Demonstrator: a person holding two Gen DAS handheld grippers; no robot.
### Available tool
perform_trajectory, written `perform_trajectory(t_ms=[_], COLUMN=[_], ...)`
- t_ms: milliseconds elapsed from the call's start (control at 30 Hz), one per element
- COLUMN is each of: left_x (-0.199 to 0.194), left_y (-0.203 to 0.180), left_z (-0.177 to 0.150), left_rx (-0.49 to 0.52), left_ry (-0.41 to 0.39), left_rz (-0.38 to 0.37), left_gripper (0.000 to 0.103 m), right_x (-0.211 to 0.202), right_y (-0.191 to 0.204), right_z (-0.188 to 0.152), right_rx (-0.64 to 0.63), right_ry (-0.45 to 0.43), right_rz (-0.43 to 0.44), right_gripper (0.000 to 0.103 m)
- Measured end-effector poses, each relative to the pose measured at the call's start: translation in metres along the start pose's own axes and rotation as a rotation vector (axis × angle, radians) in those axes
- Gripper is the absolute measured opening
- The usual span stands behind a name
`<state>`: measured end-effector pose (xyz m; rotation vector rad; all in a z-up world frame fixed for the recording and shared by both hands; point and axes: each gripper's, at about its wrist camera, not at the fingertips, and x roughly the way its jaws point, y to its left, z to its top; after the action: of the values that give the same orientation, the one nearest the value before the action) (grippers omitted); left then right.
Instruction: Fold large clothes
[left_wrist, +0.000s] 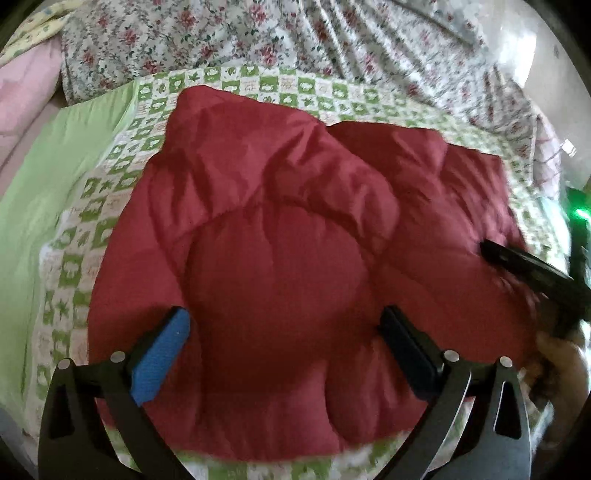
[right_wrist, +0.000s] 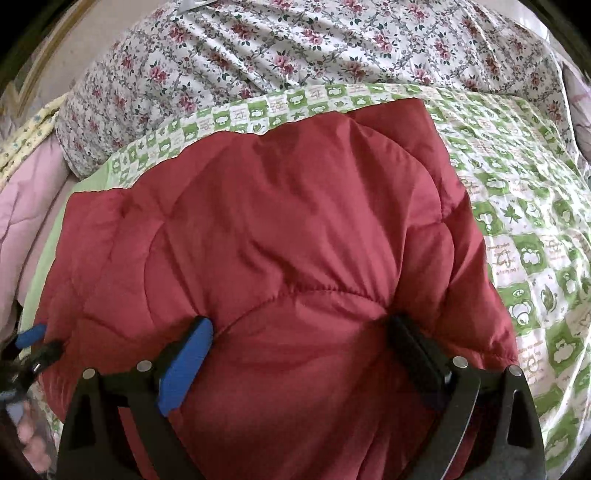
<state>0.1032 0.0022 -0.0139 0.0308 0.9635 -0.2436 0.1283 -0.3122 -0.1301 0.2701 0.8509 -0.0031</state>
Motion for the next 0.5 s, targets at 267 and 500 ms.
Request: perform_trajectory(t_ms=[267, 500], left_x=[-0.001, 0.009], left_y=[-0.001, -0.005], left_z=[-0.023, -0.022], left_rx=[0.027, 0.041], left_ry=[0.027, 0.024], left_rz=[0.03, 0.05], left_gripper=[0.103, 0.103], right_x=[-0.049, -0.07], right_y=[0.014, 0.032], right_z=[-0.013, -0.057], right_rx=[-0.011, -0.145], right_ry=[-0.071, -0.015], right_rz=[0.005, -0.038], right_gripper=[0.094, 0.094])
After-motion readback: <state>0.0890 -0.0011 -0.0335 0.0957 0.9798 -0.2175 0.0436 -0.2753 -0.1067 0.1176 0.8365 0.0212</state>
